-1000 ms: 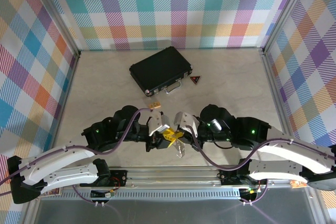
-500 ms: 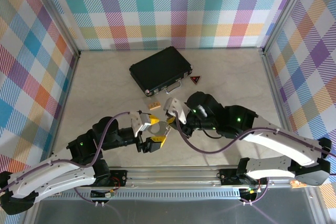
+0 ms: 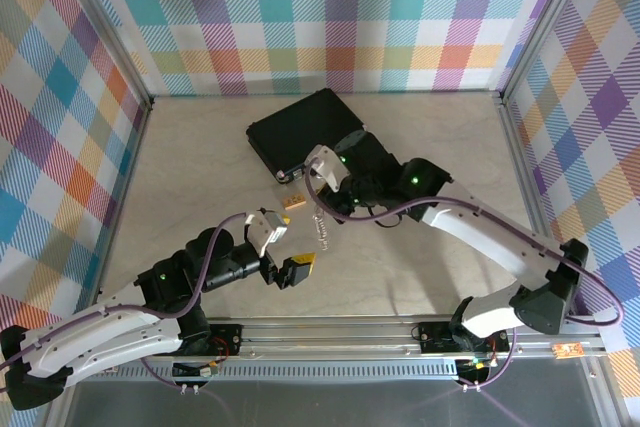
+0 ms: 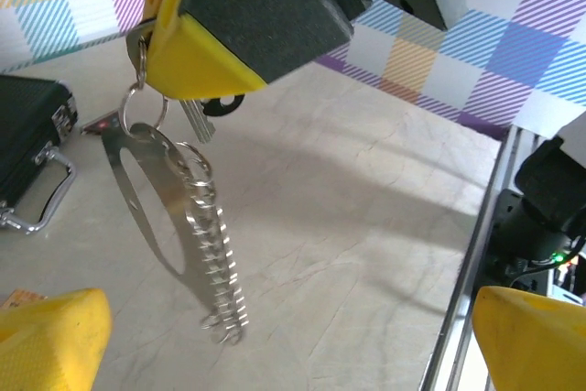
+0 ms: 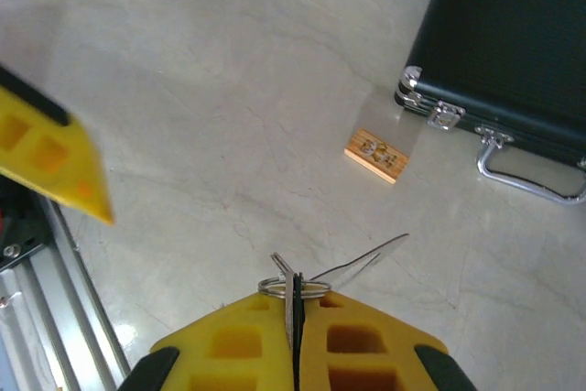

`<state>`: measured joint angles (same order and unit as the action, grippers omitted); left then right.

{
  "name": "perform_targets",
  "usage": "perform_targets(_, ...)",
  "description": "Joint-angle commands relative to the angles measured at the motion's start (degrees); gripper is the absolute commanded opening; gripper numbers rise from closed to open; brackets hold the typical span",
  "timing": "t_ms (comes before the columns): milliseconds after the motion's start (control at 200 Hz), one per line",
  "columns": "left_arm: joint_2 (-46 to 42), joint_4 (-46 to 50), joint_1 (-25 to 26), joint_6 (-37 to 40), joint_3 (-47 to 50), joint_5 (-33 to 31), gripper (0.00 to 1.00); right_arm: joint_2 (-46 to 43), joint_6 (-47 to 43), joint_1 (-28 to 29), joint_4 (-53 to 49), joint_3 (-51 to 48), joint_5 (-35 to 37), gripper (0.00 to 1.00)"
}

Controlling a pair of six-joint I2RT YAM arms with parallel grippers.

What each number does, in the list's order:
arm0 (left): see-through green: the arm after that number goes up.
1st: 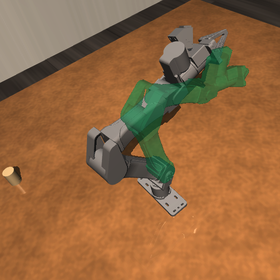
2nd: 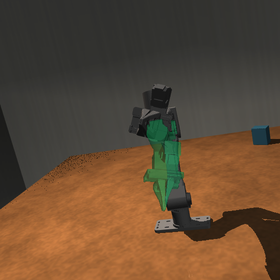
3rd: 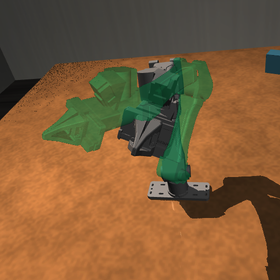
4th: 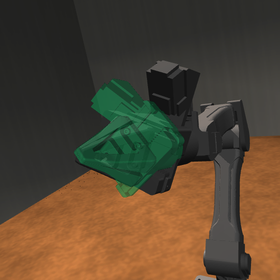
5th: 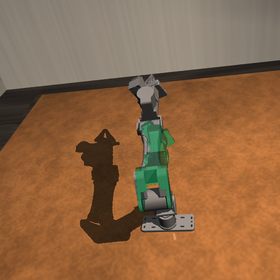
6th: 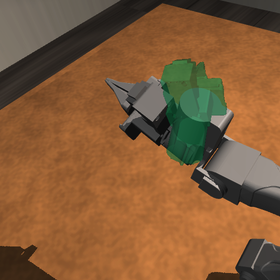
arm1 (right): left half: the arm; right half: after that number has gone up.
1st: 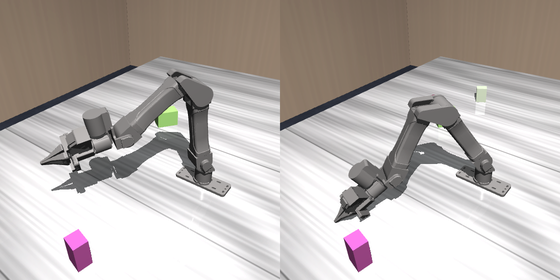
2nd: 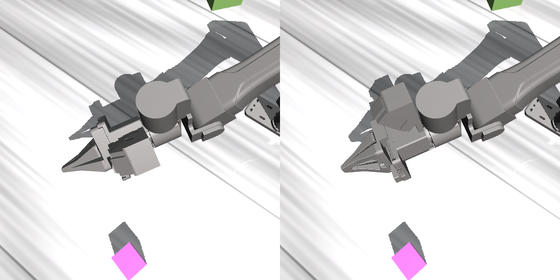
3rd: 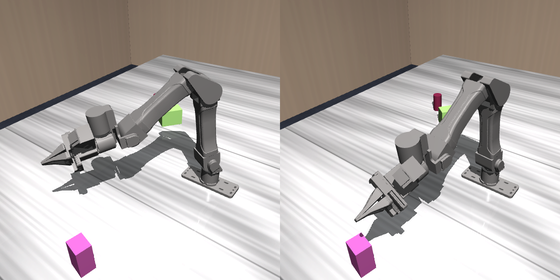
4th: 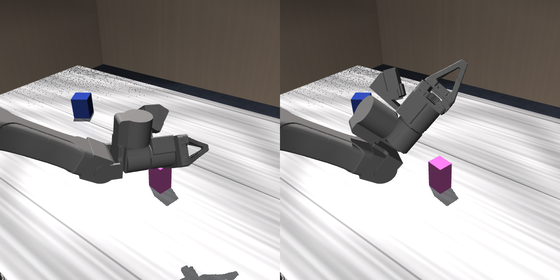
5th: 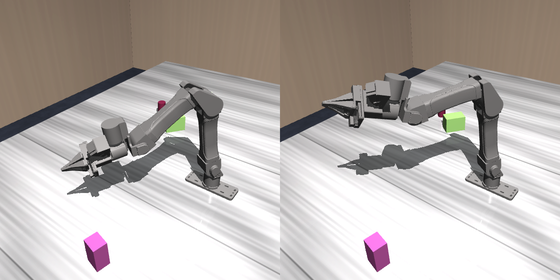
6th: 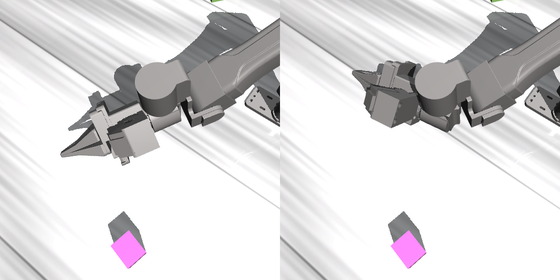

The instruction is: Put the keys on the keyring

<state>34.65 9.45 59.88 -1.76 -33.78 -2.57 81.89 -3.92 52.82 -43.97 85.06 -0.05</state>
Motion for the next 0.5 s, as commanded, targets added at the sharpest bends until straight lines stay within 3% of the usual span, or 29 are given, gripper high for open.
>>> perform_targets(0, -0.09, -2.53, -0.02, -0.88, 0.73, -2.77, 1.00, 2.43, 1.66, -1.92, 0.29, 3.21, -3.11, 0.00)
perform_targets(495, -2.48, -2.78, -0.02, -2.30, 2.59, -4.56, 1.00, 15.44, 3.61, -8.68, 1.68, 9.86, -11.93, 0.00)
